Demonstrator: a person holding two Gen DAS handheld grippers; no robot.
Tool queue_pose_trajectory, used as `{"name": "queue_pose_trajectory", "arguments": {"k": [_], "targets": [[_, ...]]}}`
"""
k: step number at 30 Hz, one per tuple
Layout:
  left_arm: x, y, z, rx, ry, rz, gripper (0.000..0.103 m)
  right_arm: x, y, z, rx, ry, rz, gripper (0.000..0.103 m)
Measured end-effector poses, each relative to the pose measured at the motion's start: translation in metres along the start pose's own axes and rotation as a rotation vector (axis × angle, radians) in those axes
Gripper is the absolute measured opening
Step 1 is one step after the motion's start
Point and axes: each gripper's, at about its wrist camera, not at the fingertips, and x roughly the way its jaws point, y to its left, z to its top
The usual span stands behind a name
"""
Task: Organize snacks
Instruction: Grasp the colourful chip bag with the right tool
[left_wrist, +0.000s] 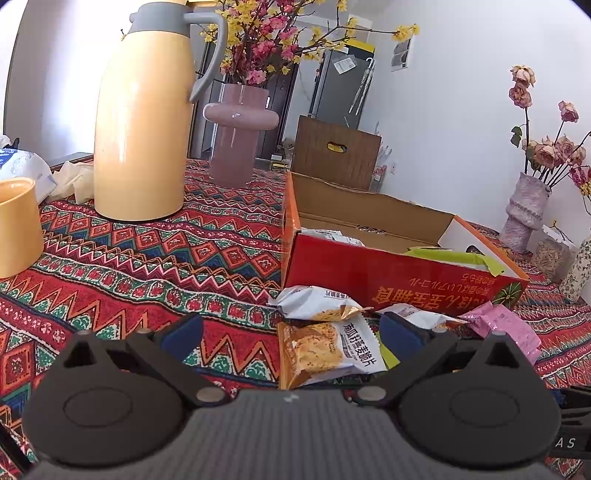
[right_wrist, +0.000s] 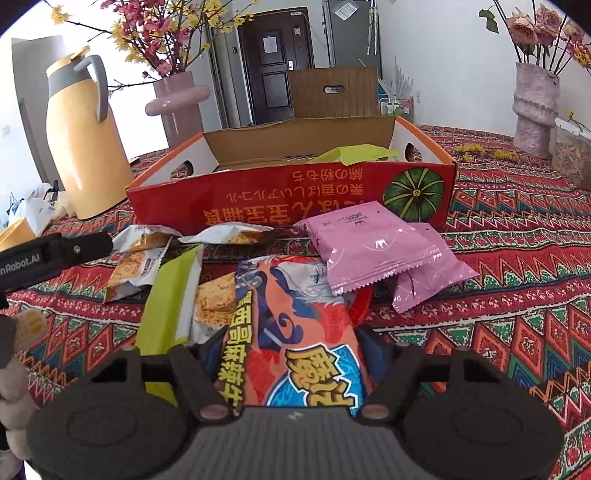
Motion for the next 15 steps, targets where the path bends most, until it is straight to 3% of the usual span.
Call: {"name": "queue_pose_trajectory", "arguments": {"k": [7, 15], "targets": [[0.002, 0.0, 0.0, -0.001, 0.006, 0.021, 0.103, -0.01, -0.004, -0.003, -0.009, -0.022, 0.039, 0.057], [0.005, -0.001, 0.001, -0.004, 0.022, 0.058, 0.103, -0.033, -0.006, -0.006, -0.036, -0.094, 0.109, 0.053]]}}
